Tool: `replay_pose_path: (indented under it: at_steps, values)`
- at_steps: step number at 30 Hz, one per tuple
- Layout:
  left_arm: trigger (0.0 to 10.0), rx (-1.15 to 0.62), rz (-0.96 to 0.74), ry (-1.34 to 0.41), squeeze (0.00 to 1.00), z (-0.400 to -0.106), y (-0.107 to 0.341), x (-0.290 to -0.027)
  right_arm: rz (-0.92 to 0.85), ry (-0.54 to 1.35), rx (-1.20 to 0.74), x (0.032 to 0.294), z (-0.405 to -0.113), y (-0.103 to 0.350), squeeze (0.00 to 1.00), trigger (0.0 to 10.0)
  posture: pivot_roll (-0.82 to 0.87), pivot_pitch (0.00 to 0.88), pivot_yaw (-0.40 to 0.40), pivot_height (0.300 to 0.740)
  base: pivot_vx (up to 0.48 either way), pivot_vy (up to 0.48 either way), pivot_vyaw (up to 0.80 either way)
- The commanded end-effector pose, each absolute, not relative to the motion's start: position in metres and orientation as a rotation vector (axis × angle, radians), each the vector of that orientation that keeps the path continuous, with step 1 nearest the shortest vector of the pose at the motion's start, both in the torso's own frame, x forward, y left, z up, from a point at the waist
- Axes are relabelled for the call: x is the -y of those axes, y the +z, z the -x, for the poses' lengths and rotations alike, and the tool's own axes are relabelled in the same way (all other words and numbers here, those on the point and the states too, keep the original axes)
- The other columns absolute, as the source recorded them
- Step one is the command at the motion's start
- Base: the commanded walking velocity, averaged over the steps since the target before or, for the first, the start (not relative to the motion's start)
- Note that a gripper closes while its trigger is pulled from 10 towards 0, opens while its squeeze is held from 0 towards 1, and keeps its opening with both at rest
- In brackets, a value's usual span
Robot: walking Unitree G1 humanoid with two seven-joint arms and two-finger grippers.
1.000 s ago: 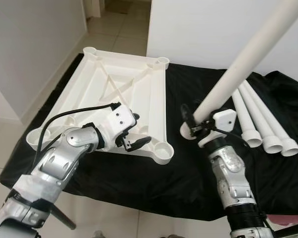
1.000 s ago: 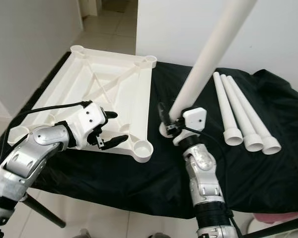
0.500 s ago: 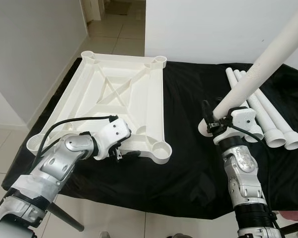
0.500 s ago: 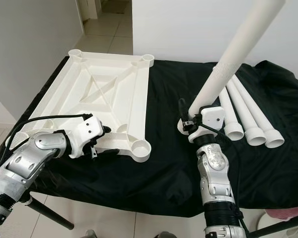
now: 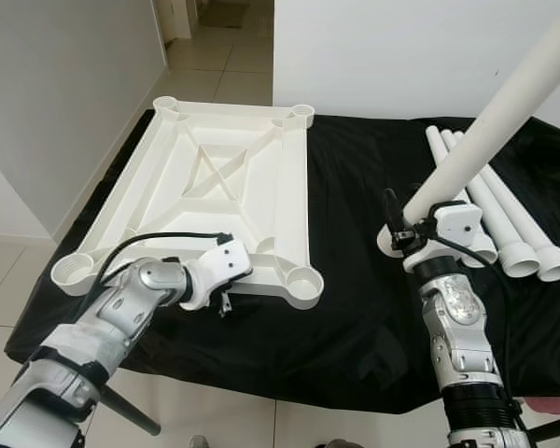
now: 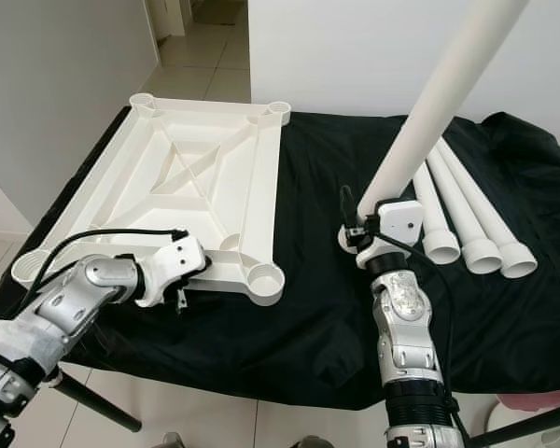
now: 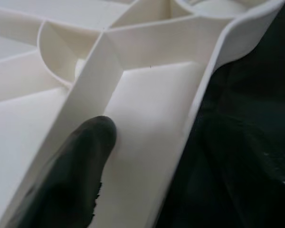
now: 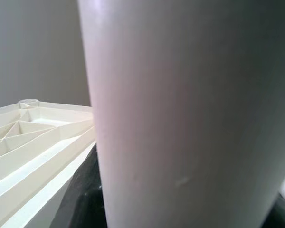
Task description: Building children table
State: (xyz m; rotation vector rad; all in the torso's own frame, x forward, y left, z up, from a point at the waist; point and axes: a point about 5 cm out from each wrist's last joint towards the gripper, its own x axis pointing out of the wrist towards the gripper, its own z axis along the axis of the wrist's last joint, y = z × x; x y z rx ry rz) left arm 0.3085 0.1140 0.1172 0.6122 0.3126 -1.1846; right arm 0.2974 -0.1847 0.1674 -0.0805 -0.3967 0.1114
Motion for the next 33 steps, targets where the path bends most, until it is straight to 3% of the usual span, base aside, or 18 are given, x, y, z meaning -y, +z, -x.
replay_pose_path:
  at_steps: [1, 24, 25, 27, 28, 33]
  values:
    - [0.0, -0.311, -0.632, -1.216, 0.00, -0.310, 0.120, -0.114, 0.090, 0.109, 0.393, 0.185, -0.297, 0.166, 0.00, 10.0, -0.07, 0.000, 0.036, 0.740, 0.000, 0.000, 0.00]
    - [0.0, -0.151, -0.683, -1.381, 0.00, -0.305, 0.138, -0.053, 0.109, 0.083, 0.385, 0.188, -0.297, 0.164, 0.00, 10.0, -0.08, 0.000, 0.061, 0.740, 0.000, 0.000, 0.00]
    - [0.9, -0.142, -0.685, -1.390, 0.00, -0.304, 0.138, -0.049, 0.109, 0.082, 0.385, 0.187, -0.297, 0.164, 0.00, 10.0, -0.08, 0.000, 0.061, 0.740, 0.000, 0.000, 0.00]
    - [0.9, -0.132, -0.685, -1.396, 0.00, -0.303, 0.139, -0.045, 0.109, 0.082, 0.386, 0.187, -0.297, 0.164, 0.00, 10.0, -0.08, 0.000, 0.063, 0.740, 0.000, 0.000, 0.00]
    - [10.0, -0.118, -0.684, -1.400, 0.00, -0.303, 0.140, -0.039, 0.109, 0.082, 0.387, 0.187, -0.297, 0.164, 0.00, 10.0, -0.08, 0.000, 0.063, 0.740, 0.000, 0.000, 0.00]
    - [10.0, -0.093, -0.666, -1.398, 0.00, -0.303, 0.144, -0.032, 0.108, 0.090, 0.392, 0.185, -0.297, 0.165, 0.00, 10.0, -0.09, 0.000, 0.066, 0.740, 0.000, 0.000, 0.00]
